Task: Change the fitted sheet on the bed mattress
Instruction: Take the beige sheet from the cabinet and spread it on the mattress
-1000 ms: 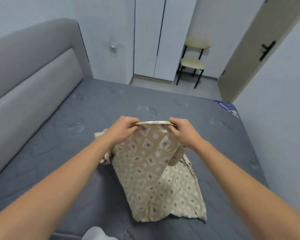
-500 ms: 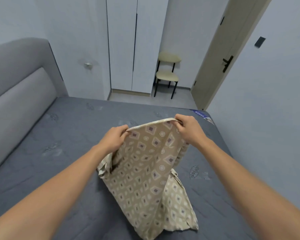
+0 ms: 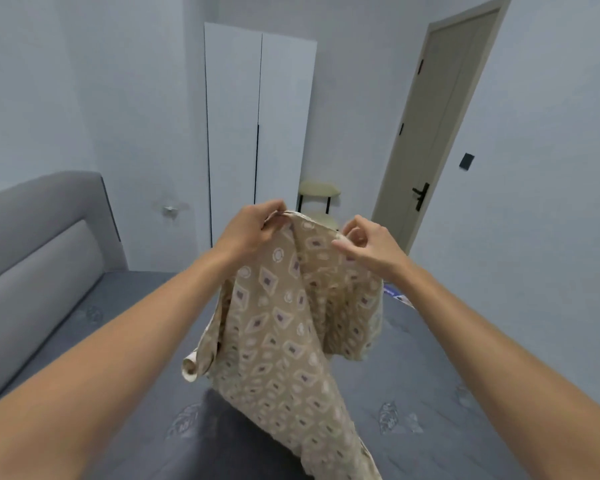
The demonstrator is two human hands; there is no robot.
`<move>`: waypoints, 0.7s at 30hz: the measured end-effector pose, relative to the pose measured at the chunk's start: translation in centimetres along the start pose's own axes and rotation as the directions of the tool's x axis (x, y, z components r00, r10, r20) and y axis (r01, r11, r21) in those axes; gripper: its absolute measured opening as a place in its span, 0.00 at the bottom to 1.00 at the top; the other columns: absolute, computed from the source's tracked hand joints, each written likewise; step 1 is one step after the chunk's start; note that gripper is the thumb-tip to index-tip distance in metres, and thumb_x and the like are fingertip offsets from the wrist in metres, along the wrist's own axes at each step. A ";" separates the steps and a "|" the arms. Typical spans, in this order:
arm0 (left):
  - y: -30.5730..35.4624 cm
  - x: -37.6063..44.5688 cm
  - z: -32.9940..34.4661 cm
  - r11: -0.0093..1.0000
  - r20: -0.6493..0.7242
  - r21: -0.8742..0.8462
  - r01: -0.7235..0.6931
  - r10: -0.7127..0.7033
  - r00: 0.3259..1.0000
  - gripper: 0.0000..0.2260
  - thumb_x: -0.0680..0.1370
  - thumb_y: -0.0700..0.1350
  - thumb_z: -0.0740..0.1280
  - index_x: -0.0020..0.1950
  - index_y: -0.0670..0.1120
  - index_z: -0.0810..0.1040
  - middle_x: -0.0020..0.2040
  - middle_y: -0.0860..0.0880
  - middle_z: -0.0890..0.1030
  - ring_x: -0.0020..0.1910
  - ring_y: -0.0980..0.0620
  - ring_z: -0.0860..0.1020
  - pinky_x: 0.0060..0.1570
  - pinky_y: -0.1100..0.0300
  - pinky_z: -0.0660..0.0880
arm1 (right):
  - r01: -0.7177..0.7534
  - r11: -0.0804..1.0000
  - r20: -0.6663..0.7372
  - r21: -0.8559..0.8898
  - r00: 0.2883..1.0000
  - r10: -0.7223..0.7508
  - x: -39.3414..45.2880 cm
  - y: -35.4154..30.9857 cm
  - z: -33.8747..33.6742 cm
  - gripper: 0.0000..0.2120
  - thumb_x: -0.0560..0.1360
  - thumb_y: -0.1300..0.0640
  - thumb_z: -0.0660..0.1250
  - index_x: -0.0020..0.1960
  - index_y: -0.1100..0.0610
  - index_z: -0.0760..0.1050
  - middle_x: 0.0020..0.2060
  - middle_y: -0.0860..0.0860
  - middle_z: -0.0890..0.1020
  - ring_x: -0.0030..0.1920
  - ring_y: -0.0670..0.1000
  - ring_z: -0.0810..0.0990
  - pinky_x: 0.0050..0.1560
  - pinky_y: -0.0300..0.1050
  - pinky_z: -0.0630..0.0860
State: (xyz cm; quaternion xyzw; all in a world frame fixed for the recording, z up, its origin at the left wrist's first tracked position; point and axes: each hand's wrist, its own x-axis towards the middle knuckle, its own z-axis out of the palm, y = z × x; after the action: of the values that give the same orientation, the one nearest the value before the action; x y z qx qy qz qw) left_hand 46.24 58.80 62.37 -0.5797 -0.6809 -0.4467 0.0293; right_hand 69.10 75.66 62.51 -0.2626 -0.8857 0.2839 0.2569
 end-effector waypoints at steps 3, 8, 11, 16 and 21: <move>1.5 0.1 0.2 0.998 0.066 0.034 -0.048 0.046 0.997 0.06 0.84 0.46 0.67 0.47 0.53 0.76 0.34 0.57 0.76 0.34 0.57 0.72 0.37 0.54 0.69 | 0.081 0.995 0.133 0.053 0.987 -0.087 0.0 -2.0 2.5 0.19 0.72 0.39 0.78 0.59 0.43 0.78 0.51 0.46 0.81 0.52 0.45 0.81 0.54 0.40 0.78; -0.1 -2.0 0.5 0.999 0.095 0.041 -0.024 0.020 0.995 0.06 0.83 0.48 0.67 0.46 0.53 0.76 0.36 0.55 0.78 0.37 0.51 0.76 0.38 0.53 0.71 | 0.083 0.993 0.156 0.087 0.983 -0.096 0.2 -1.7 6.7 0.11 0.80 0.47 0.68 0.44 0.54 0.77 0.38 0.48 0.79 0.39 0.49 0.77 0.43 0.52 0.73; -3.3 -4.5 0.5 0.998 0.137 -0.019 0.062 -0.058 0.989 0.09 0.82 0.53 0.69 0.44 0.54 0.76 0.33 0.55 0.74 0.33 0.54 0.70 0.36 0.54 0.67 | 0.060 0.992 0.090 0.111 0.993 -0.070 0.0 -1.2 7.6 0.15 0.84 0.53 0.65 0.44 0.62 0.73 0.33 0.51 0.73 0.34 0.48 0.70 0.39 0.48 0.68; -7.5 -10.5 3.2 0.966 0.396 -0.103 0.235 -0.177 0.901 0.17 0.75 0.52 0.79 0.36 0.50 0.73 0.32 0.58 0.71 0.33 0.59 0.68 0.35 0.59 0.62 | 0.107 0.992 0.110 0.070 0.987 -0.114 -0.4 -2.4 9.9 0.13 0.84 0.56 0.67 0.41 0.59 0.74 0.31 0.46 0.71 0.32 0.44 0.66 0.36 0.40 0.64; -13.3 -16.8 6.9 0.935 0.497 0.098 0.341 -0.343 0.797 0.18 0.74 0.49 0.76 0.34 0.43 0.70 0.30 0.48 0.72 0.30 0.56 0.69 0.35 0.55 0.64 | 0.056 0.997 0.132 0.055 0.989 -0.063 -2.2 0.1 12.5 0.15 0.83 0.56 0.68 0.39 0.53 0.72 0.31 0.46 0.72 0.33 0.44 0.68 0.36 0.40 0.65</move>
State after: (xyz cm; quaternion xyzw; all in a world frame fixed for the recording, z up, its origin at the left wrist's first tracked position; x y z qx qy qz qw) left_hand 44.16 51.34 41.25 -0.5438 -0.7584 -0.2756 -0.2306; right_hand 63.18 69.81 52.89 -0.2098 -0.9008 0.3154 0.2121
